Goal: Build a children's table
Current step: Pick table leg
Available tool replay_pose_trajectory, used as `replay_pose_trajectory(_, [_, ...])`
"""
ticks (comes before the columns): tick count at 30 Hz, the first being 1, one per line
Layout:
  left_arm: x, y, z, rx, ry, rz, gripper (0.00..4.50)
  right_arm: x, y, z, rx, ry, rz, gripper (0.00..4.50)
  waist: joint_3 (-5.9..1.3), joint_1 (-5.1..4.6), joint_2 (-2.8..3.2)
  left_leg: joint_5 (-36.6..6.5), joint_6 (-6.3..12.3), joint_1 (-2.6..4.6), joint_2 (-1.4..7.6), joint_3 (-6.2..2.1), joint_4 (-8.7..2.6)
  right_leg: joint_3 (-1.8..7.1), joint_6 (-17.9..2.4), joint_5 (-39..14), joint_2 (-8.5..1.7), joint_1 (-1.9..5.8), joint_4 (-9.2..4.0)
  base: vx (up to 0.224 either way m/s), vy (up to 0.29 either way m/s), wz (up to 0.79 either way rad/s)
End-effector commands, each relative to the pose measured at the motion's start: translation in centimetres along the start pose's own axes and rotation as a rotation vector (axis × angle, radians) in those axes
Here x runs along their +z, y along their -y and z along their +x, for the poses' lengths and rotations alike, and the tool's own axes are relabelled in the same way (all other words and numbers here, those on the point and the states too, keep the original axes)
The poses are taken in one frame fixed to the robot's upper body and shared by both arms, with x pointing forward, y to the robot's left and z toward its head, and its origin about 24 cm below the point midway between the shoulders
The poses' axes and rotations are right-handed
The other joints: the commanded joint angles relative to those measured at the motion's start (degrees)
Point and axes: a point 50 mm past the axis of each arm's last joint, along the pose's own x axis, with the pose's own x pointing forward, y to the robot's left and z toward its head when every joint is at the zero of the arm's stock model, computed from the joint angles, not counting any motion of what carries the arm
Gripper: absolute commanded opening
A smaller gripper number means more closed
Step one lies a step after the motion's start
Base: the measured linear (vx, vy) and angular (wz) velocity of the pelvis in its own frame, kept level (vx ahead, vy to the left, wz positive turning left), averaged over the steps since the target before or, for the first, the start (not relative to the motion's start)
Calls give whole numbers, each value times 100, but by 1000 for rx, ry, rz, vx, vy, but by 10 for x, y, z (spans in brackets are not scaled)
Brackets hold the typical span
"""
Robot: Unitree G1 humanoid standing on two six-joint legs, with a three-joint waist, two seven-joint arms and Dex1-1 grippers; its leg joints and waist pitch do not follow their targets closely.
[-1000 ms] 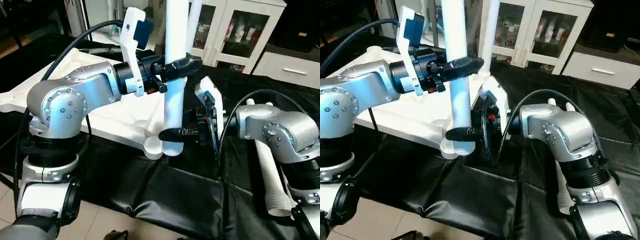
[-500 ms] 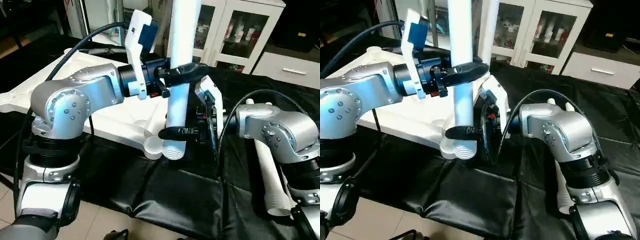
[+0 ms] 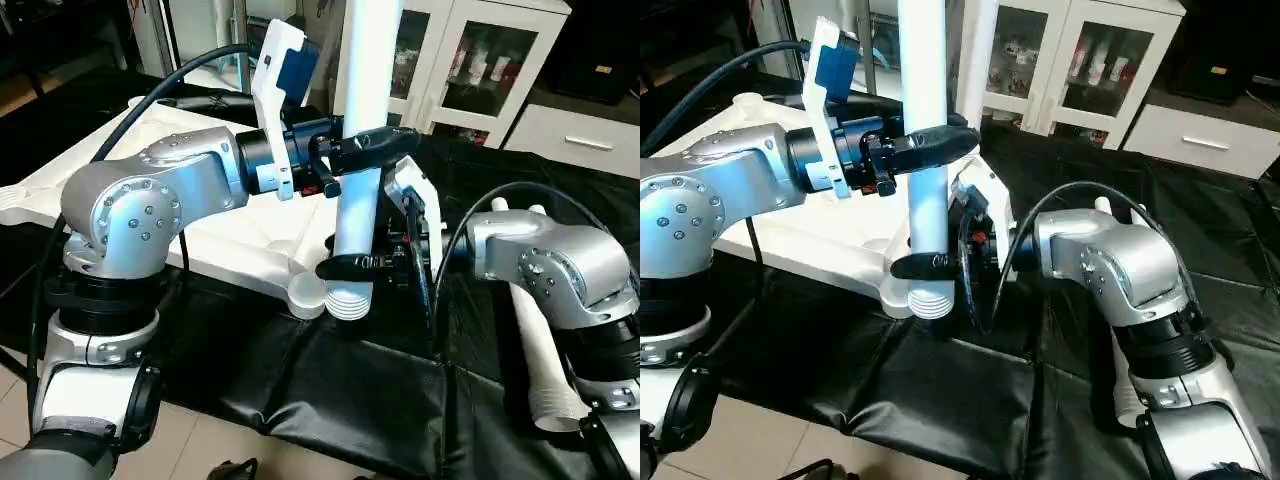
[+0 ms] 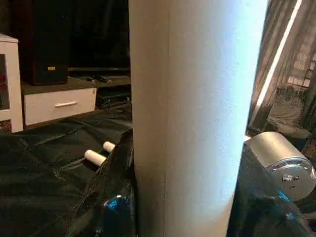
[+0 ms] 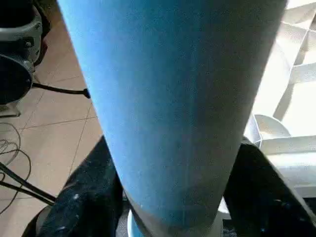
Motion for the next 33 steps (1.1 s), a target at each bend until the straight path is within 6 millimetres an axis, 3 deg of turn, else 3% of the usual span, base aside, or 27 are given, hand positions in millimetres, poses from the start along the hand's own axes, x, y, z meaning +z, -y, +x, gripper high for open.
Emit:
replay_pose_trajectory(1, [7,7,3,-26,6,49,177,0,0,-2,-12,-6,-9,226,-427,7,-4,-672,-168,11,-73,112,-372,151,-943,-1192,-248,368,-355,0,0,0])
replay_pose_trajectory(5, [5,4,3,6,-5,55,177,0,1,-2,-20,4,-8,204,-424,9,-6,-693,-169,8,-73,114,-369,154,-920,-1268,-251,367,-364,0,0,0])
replay_pose_trajectory(8, [1,0,2,37,-16,21,247,0,3,-3,-45,22,-7,197,-426,9,-20,-658,-167,7,-72,114,-369,154,-908,-1275,-251,367,-358,0,0,0])
replay_pose_trajectory(18, [-7,0,-11,42,20,6,328,8,19,-17,-270,218,41,189,-423,-15,10,-722,-233,14,-81,116,-382,152,-867,-1373,-246,341,-376,0,0,0])
replay_pose_trajectory(19, [-8,0,-16,48,22,45,328,9,24,-21,-352,260,56,189,-432,-4,156,-768,-291,44,-79,101,-379,151,-858,-1382,-254,313,-377,0,0,0])
replay_pose_trajectory(20, [-8,0,-16,47,22,49,341,9,25,-22,-362,263,57,188,-436,-36,99,-786,-305,32,-92,107,-384,144,-865,-1289,-225,338,-372,0,0,0])
replay_pose_trajectory(22, [-9,-3,-24,66,40,62,342,4,29,-30,-436,281,63,188,-432,-25,102,-789,-318,51,-91,112,-387,148,-879,-1177,-217,327,-372,0,0,0])
replay_pose_trajectory(23, [-11,-8,-30,91,48,70,342,-3,30,-36,-467,283,67,188,-432,-18,-104,-747,-251,39,-85,136,-393,149,-853,-1207,-218,350,-373,0,0,0])
replay_pose_trajectory(25, [-16,-16,-39,136,18,135,342,-12,29,-41,-509,261,63,188,-408,11,-20,-728,-236,24,-80,111,-418,151,-730,-1404,-244,348,-398,0,0,0])
replay_pose_trajectory(26, [-33,-28,-55,214,-123,255,342,-22,24,-45,-524,230,52,188,-422,3,67,-779,-230,56,-70,81,-430,145,-525,-1451,-235,341,-459,0,0,0])
replay_pose_trajectory(27, [-52,-38,-65,257,-285,333,342,-27,18,-46,-516,224,46,188,-423,-6,89,-777,-208,47,-72,79,-435,157,-434,-1399,-221,351,-435,0,0,0])
replay_pose_trajectory(28, [-79,-46,-75,259,-490,395,342,-31,11,-46,-490,216,43,188,-409,-43,65,-906,-207,54,-81,86,-459,157,-290,-1527,-196,333,-434,0,0,0])
replay_pose_trajectory(29, [-93,-50,-81,232,-582,407,342,-34,8,-45,-473,209,45,188,-413,-37,10,-917,-169,46,-93,77,-458,155,-207,-1653,-209,343,-464,0,0,0])
replay_pose_trajectory(30, [-101,-52,-84,212,-624,397,342,-37,6,-44,-459,202,48,188,-417,-34,61,-925,-192,73,-76,82,-465,171,-244,-1747,-234,308,-444,0,0,0])
replay_pose_trajectory(33, [-113,-57,-89,184,-692,390,342,-42,2,-42,-438,181,49,188,-430,-40,74,-925,-305,96,-41,94,-466,178,-648,-1332,-254,301,-368,0,0,0])
